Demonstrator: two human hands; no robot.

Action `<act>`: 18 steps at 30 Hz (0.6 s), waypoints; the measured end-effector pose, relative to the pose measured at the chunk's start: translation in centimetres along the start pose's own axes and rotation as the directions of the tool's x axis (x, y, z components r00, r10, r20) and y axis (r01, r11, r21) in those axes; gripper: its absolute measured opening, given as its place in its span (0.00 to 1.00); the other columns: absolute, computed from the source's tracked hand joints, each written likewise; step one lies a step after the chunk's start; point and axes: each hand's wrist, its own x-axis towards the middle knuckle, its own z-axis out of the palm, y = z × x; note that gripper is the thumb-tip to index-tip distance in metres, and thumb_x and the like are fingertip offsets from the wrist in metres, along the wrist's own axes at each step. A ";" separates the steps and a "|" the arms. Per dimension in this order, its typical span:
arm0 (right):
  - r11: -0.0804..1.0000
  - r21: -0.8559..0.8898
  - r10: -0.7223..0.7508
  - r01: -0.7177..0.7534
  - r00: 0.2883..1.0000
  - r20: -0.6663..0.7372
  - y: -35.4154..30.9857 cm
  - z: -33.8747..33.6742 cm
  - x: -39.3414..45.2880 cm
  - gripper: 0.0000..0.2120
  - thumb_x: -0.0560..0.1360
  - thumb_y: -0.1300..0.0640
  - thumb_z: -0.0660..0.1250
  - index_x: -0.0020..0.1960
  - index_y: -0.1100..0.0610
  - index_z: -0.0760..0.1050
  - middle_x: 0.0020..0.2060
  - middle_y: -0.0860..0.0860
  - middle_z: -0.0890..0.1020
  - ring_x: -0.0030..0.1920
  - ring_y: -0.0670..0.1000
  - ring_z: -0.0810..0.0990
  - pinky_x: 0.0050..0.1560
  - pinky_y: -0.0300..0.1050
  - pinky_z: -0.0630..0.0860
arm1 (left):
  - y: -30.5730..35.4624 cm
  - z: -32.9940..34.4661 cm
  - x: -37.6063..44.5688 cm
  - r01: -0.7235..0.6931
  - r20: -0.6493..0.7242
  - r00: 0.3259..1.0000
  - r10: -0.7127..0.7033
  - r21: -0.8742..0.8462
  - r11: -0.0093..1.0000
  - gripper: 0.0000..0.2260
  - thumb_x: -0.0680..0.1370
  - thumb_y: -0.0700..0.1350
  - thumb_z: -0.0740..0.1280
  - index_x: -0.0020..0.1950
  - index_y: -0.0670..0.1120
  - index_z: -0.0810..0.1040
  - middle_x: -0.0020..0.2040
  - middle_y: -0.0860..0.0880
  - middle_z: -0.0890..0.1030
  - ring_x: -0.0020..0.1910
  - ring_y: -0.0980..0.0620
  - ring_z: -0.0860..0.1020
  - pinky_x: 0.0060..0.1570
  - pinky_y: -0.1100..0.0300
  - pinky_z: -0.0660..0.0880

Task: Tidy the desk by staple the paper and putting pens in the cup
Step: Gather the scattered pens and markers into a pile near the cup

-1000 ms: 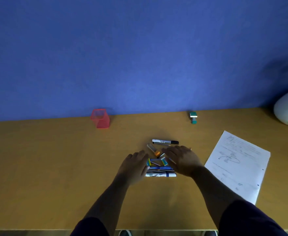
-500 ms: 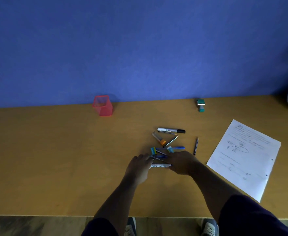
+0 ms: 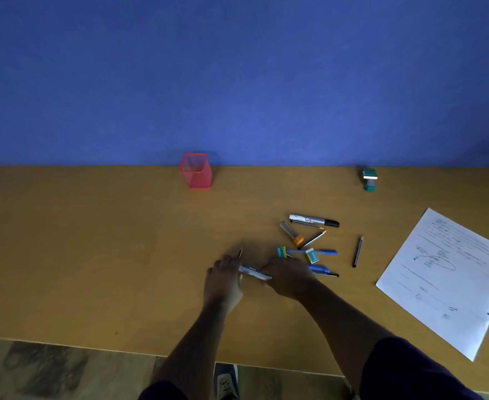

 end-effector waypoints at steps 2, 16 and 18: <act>0.996 0.068 0.054 -0.054 0.998 -0.010 -1.4 0.1 0.9 0.19 0.78 0.45 0.66 0.66 0.49 0.73 0.59 0.52 0.76 0.60 0.56 0.78 0.53 0.52 0.78 | -0.3 0.0 -0.4 0.075 -0.022 0.997 -0.076 -0.060 0.995 0.25 0.80 0.46 0.63 0.78 0.51 0.63 0.66 0.49 0.73 0.63 0.46 0.73 0.58 0.51 0.73; 0.840 0.487 0.297 -0.241 0.954 -0.041 -6.5 -0.1 7.0 0.17 0.79 0.49 0.65 0.63 0.56 0.75 0.54 0.57 0.77 0.54 0.59 0.80 0.51 0.49 0.76 | -2.1 -0.3 -0.4 0.212 -0.188 0.937 -0.295 -0.364 0.907 0.19 0.82 0.51 0.61 0.72 0.48 0.69 0.73 0.46 0.68 0.70 0.43 0.67 0.67 0.48 0.68; 0.825 0.546 0.220 -0.145 0.973 -0.075 -6.8 -0.3 7.1 0.13 0.79 0.54 0.63 0.61 0.57 0.77 0.53 0.58 0.78 0.53 0.59 0.80 0.52 0.49 0.77 | -2.4 -0.2 -0.2 0.138 -0.204 0.954 -0.219 -0.350 0.927 0.23 0.84 0.55 0.57 0.79 0.53 0.61 0.81 0.48 0.58 0.77 0.46 0.61 0.73 0.49 0.64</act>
